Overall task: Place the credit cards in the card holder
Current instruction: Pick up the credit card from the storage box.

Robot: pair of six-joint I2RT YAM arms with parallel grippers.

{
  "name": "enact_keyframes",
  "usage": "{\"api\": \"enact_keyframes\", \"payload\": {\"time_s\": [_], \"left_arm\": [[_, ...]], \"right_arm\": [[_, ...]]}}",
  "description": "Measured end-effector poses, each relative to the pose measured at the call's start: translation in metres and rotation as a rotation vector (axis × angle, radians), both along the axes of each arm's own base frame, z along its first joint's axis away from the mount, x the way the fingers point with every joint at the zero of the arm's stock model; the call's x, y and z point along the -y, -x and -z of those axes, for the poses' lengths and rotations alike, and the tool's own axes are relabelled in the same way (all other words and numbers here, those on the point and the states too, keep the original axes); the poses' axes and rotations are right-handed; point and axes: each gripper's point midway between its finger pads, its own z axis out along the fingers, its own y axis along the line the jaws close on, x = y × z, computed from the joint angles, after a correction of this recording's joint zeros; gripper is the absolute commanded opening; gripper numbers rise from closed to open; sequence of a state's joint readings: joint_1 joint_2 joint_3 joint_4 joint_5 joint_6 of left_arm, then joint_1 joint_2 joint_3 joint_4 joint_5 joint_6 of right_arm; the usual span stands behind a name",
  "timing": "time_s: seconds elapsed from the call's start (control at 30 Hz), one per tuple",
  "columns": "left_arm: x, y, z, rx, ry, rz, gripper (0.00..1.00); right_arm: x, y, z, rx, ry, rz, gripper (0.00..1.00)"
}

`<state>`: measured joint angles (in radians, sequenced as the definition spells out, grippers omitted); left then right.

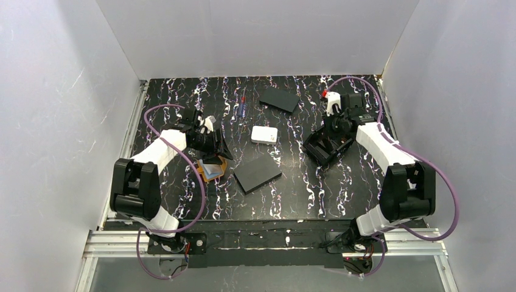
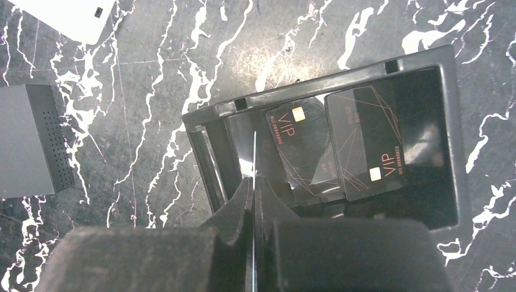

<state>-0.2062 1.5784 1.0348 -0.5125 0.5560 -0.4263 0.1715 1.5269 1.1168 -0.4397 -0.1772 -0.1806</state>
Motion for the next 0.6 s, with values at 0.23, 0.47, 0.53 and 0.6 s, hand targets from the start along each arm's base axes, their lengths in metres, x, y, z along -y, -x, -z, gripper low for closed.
{"api": "enact_keyframes", "payload": {"time_s": [0.23,0.47,0.53,0.6], "left_arm": [[-0.007,0.002,-0.04,0.075,-0.027,-0.014,0.65],[-0.008,0.015,-0.109,0.239,0.019,-0.026,0.8],[-0.003,0.024,-0.12,0.243,0.071,-0.029,0.8],[0.005,0.037,-0.13,0.244,0.15,-0.029,0.81]], "right_arm": [[-0.024,0.007,-0.038,0.096,-0.014,-0.016,0.01],[-0.094,0.03,-0.11,0.194,-0.283,-0.096,0.01],[-0.121,0.038,-0.132,0.219,-0.416,-0.107,0.01],[-0.151,0.054,-0.154,0.226,-0.573,-0.126,0.01]]}}
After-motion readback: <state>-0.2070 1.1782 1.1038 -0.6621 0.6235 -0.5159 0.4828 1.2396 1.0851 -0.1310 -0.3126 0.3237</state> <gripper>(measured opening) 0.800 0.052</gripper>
